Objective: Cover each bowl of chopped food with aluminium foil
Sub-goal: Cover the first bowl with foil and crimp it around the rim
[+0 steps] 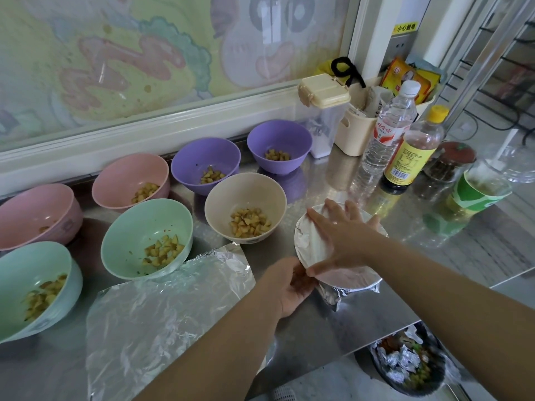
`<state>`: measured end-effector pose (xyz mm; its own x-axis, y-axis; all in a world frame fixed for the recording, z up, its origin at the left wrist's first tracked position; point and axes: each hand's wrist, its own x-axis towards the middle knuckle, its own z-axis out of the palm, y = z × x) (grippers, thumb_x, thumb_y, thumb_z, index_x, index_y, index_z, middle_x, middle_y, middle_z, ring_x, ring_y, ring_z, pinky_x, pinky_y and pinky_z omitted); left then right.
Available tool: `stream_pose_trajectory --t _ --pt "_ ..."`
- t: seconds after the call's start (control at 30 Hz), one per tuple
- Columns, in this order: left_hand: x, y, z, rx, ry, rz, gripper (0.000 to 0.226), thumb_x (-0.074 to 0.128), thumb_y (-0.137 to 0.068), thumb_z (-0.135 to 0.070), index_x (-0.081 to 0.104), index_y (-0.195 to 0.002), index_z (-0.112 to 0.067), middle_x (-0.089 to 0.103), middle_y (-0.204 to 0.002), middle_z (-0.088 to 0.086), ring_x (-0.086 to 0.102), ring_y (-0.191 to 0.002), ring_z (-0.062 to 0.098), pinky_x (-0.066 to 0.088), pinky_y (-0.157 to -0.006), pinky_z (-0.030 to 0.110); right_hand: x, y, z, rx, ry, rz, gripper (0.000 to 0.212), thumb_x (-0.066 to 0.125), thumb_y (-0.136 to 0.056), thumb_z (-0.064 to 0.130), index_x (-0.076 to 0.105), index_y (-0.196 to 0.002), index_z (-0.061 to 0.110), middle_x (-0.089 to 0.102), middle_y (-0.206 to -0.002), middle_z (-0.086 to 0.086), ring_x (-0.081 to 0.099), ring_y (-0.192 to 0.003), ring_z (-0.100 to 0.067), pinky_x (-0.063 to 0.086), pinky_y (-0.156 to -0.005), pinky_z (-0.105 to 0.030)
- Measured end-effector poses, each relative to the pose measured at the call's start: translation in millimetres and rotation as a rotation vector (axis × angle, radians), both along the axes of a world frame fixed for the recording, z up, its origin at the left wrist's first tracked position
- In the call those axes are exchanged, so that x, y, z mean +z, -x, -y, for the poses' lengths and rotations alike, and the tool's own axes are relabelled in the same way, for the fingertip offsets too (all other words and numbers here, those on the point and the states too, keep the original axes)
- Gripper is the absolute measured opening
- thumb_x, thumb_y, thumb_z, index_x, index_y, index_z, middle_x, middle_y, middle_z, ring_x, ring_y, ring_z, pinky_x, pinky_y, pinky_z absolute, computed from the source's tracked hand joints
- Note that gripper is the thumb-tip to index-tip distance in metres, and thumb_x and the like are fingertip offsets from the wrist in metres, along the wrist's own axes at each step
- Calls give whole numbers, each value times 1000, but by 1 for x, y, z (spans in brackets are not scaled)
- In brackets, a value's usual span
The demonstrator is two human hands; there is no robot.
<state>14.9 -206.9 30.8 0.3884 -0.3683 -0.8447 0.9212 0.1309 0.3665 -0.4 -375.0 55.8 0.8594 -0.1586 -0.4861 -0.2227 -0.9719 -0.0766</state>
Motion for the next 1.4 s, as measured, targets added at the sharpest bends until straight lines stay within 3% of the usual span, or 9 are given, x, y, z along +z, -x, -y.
stream_pose_trajectory --t 0.2,0.37,0.47,0.6,0.87,1.07,1.23,1.3,1.4 --pt "22 3 -5 -26 102 33 35 41 -100 -17 60 -128 -5 65 -125 23 60 -118 39 41 -108 57 -3 1 1 2 0 14 141 60 -46 99 -20 -153 51 -25 -166 4 -19 -152 -43 7 -105 -85" --pt "37 -26 -2 -101 168 -68 82 60 -80 -51 44 -142 1 48 -146 25 38 -139 42 26 -119 45 -2 2 0 -1 -4 17 141 60 -47 98 -19 -153 50 -25 -166 4 -19 -151 -43 8 -105 -85" --pt "44 -26 1 -223 255 -26 64 29 -97 -53 65 -119 -4 68 -123 20 56 -118 37 36 -108 50 -2 2 0 -1 5 23 139 61 -49 97 -18 -154 49 -25 -166 3 -19 -152 -43 8 -106 -85" --pt "38 -31 2 -183 335 -41 65 23 -102 -53 59 -135 -9 68 -124 20 59 -113 37 45 -89 50 -3 2 -1 6 18 28 140 59 -48 99 -19 -154 48 -24 -166 3 -17 -152 -43 9 -105 -85" --pt "43 -35 7 -411 456 15 66 44 -88 -48 50 -146 -18 46 -152 10 39 -143 31 17 -122 47 -7 3 -1 -2 25 49 140 58 -46 100 -17 -153 50 -21 -167 4 -15 -152 -43 11 -106 -84" --pt "66 -36 10 -445 287 102 47 43 -83 -45 83 -85 -20 75 -101 5 69 -96 23 43 -95 35 -6 3 -3 -13 20 43 142 58 -45 101 -17 -154 49 -21 -167 3 -16 -152 -43 9 -105 -84" --pt "66 -42 12 -423 187 64 78 20 -101 -57 83 -81 -15 76 -95 10 65 -98 27 44 -93 36 -6 4 -7 -62 20 39 143 54 -44 103 -19 -154 48 -21 -167 1 -16 -152 -45 8 -105 -85" --pt "62 -46 12 -376 168 55 75 21 -102 -58 80 -97 -11 75 -100 13 65 -101 31 45 -95 40 -6 5 -13 -136 22 25 141 52 -46 103 -19 -154 46 -20 -168 0 -14 -152 -45 11 -105 -84" --pt "46 -50 13 -211 99 68 61 36 -100 -56 47 -144 -15 68 -123 10 65 -111 33 48 -99 43 1 4 -19 -247 41 -26 139 46 -49 105 -19 -155 43 -18 -169 -3 -8 -153 -45 14 -105 -84"
